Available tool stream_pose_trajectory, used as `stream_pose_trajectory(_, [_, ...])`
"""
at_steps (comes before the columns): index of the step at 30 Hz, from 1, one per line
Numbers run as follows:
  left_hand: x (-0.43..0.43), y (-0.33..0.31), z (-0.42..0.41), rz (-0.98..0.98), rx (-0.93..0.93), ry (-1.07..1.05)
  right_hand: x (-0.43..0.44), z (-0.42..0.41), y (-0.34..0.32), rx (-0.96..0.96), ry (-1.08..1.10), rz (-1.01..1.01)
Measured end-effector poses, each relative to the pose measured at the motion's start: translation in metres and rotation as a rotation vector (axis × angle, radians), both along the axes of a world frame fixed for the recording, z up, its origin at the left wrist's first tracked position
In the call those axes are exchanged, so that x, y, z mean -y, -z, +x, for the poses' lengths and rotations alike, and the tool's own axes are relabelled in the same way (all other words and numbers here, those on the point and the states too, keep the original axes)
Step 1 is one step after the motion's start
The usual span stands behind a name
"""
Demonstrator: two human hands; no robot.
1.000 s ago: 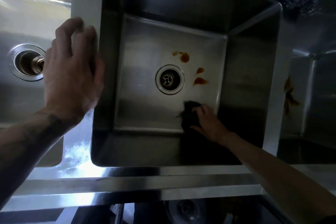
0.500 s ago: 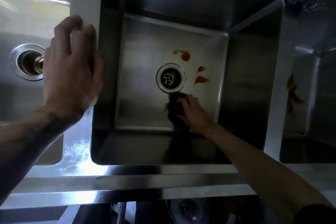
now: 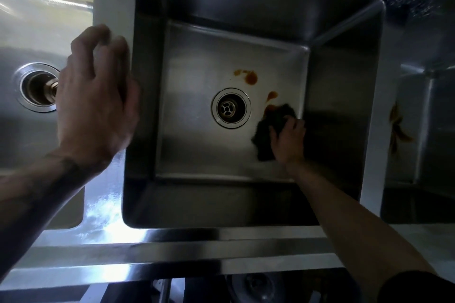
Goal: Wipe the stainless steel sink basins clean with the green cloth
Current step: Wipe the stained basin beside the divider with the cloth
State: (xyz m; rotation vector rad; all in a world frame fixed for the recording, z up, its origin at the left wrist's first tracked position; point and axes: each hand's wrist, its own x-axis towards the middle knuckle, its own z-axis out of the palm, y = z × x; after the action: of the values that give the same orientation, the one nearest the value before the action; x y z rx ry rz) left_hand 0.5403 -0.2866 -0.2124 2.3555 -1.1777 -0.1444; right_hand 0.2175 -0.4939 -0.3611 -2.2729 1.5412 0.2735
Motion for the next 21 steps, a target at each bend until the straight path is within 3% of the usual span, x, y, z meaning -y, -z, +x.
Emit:
stream_pose_trajectory(3, [0.000, 0.001, 0.001, 0.012, -0.001, 0.001, -0.005, 0.039, 0.004, 0.019, 0.245, -0.076])
stream_pose_trajectory(7, [0.001, -0.001, -0.001, 0.011, -0.005, -0.003, -0.032, 0.028, 0.002, 0.116, -0.248, 0.054])
stream_pose_trajectory(9, [0.001, -0.002, -0.001, 0.007, -0.015, -0.006, -0.009, 0.010, 0.003, 0.093, -0.308, 0.068])
stream_pose_trajectory(12, [0.000, -0.002, -0.001, 0.009, -0.010, -0.006, 0.021, 0.024, 0.011, 0.038, 0.086, -0.131])
stream_pose_trajectory(14, [0.001, -0.002, -0.001, 0.014, -0.011, 0.000, 0.011, 0.051, 0.013, 0.043, 0.264, -0.159])
stream_pose_trajectory(15, [0.001, -0.002, -0.001, 0.016, -0.008, 0.001, -0.001, 0.059, 0.013, 0.098, 0.210, -0.144])
stream_pose_trajectory(19, [0.001, -0.003, -0.001, 0.011, -0.009, -0.004, -0.012, 0.034, 0.006, 0.170, -0.356, 0.095])
stream_pose_trajectory(21, [0.001, -0.003, -0.001, 0.011, -0.012, -0.004, 0.014, 0.025, 0.006, 0.146, -0.280, 0.033])
